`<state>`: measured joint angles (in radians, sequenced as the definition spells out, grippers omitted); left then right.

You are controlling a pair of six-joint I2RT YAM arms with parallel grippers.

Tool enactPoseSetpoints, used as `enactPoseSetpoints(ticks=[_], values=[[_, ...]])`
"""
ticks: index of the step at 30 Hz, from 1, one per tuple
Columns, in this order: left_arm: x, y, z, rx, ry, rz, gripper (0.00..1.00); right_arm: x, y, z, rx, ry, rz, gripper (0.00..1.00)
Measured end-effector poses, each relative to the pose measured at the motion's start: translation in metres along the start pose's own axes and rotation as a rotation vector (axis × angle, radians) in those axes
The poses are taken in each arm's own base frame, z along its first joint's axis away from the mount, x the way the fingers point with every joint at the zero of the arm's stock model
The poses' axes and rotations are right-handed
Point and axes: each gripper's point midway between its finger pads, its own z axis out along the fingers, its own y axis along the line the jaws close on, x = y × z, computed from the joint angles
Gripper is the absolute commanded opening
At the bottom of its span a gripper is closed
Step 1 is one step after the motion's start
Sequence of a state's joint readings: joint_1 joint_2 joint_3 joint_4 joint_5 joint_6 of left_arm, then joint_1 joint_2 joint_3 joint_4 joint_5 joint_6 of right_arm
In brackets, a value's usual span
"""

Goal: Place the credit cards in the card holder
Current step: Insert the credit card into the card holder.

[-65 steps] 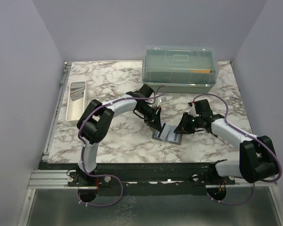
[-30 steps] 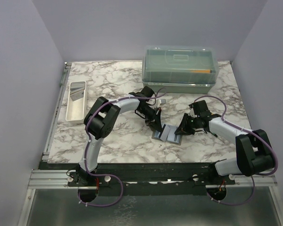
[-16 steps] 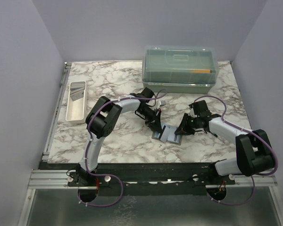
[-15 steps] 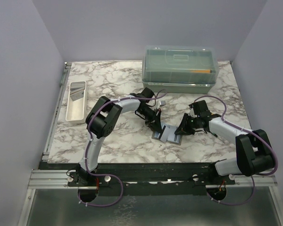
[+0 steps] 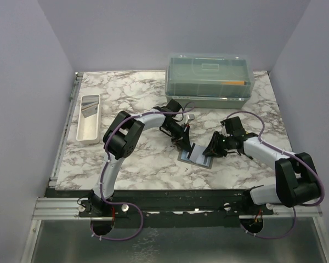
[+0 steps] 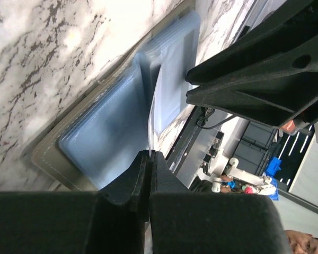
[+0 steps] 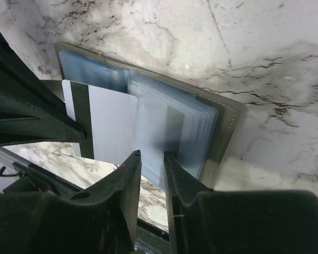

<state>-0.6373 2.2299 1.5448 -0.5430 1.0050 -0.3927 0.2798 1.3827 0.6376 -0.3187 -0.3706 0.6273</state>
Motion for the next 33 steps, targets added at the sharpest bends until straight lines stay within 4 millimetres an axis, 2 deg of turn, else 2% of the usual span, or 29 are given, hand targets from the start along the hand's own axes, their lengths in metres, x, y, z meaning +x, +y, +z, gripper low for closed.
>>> enactPoseSetpoints(ticks=[13, 23, 33], values=[[-0.006, 0.0, 0.005, 0.002, -0.01, -0.002, 0.0, -0.004, -0.012, -0.011, 0.083, -0.052, 0.019, 0.38], [-0.007, 0.001, 0.008, 0.005, -0.01, -0.005, 0.0, -0.004, -0.027, -0.019, 0.187, -0.06, 0.043, 0.55], [-0.006, -0.001, 0.009, 0.009, -0.008, -0.011, 0.0, -0.006, -0.035, -0.014, 0.208, -0.072, 0.04, 0.39]])
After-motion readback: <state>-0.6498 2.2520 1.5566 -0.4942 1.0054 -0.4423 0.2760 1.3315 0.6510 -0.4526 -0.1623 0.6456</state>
